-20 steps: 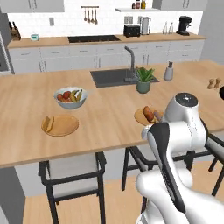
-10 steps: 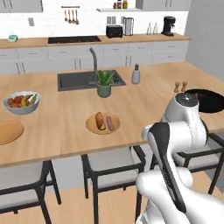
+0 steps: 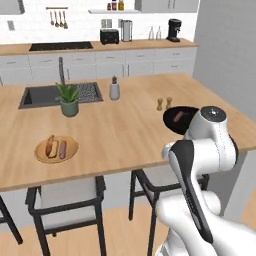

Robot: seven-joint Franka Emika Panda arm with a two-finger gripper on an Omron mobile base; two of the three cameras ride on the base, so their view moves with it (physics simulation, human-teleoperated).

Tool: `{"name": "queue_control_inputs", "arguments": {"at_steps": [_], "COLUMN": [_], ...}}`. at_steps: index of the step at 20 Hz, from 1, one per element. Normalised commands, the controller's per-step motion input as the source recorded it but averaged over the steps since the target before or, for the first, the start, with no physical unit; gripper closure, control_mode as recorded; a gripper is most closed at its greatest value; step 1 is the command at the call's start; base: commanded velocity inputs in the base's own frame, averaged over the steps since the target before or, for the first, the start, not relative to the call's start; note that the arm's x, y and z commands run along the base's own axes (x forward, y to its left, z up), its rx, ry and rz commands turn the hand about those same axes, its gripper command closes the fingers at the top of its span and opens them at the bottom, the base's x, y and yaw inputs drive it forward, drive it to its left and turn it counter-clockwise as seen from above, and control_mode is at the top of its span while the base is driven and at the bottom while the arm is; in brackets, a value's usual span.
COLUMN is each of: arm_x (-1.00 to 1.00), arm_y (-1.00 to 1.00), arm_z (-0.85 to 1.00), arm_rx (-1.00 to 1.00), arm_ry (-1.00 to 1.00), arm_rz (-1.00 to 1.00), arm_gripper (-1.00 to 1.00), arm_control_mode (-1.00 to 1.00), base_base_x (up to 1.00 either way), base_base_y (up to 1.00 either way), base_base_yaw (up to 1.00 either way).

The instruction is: Place one bun and one sausage from the bowl on each plate.

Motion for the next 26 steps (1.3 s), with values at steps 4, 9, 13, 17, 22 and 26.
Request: {"name": "queue_control_inputs", "arguments": {"at_steps": [4,9,13,17,22,26], "arm_x": [0.00,0.00,0.00,0.00,0.00,0.10], "arm_y": [0.00,0.00,0.00,0.00,0.00,0.00], "arm_z": [0.00,0.00,0.00,0.00,0.00,0.00], "arm_rx": [0.00,0.00,0.00,0.00,0.00,0.00], "arm_ry": [0.00,0.00,0.00,0.00,0.00,-0.02], "arm_rz": [0.00,0.00,0.00,0.00,0.00,0.00], "arm_gripper": [-1.00,-1.00,-1.00,-1.00,-1.00,-1.00], "arm_control_mode": [1.00,1.00,1.00,1.00,1.00,-1.00], "base_base_x": [0.51,0.69,0.79,0.63,0.09,0.03], "base_base_y": [-1.00,-0.87,-0.47,0.08,0.00,0.00], "base_base_yaw": [0.00,-0.01,-0.09,-0.04,0.00,0.00]}}
